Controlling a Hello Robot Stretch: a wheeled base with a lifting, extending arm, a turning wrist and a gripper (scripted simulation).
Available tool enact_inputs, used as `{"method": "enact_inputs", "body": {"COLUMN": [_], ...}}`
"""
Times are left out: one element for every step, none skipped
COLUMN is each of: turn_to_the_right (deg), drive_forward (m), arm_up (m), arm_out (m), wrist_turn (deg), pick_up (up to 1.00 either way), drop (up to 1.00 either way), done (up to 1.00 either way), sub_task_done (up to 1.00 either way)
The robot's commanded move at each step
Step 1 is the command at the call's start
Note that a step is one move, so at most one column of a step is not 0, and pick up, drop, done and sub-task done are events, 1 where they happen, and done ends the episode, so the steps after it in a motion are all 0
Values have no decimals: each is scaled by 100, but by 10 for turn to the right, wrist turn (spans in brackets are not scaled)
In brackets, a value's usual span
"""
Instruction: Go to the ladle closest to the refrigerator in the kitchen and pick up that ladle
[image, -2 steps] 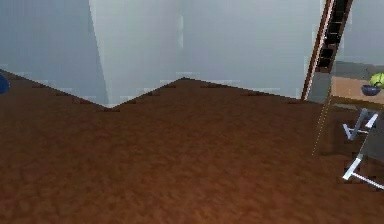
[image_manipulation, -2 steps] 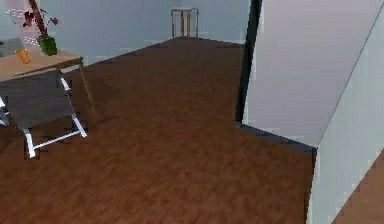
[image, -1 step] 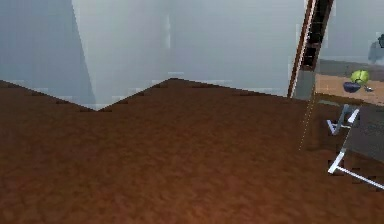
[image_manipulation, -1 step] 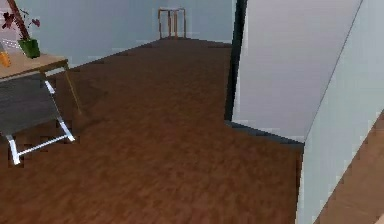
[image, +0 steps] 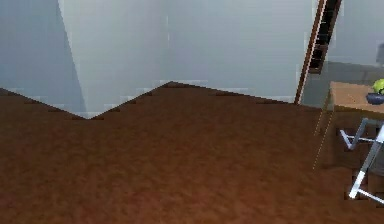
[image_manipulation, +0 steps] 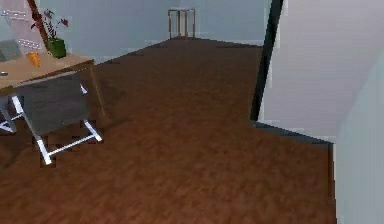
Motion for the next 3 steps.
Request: {"method": "enact_inputs", "body": {"turn_to_the_right": [-450,-120,0], "drive_forward": [0,0,100], "arm_up": [0,0,0], "arm_out": [0,0,0], "wrist_turn": [0,0,0], "pick_up": [0,0,0], "drop": [0,0,0], "done": [0,0,0], "sub_task_done": [0,0,0]}}
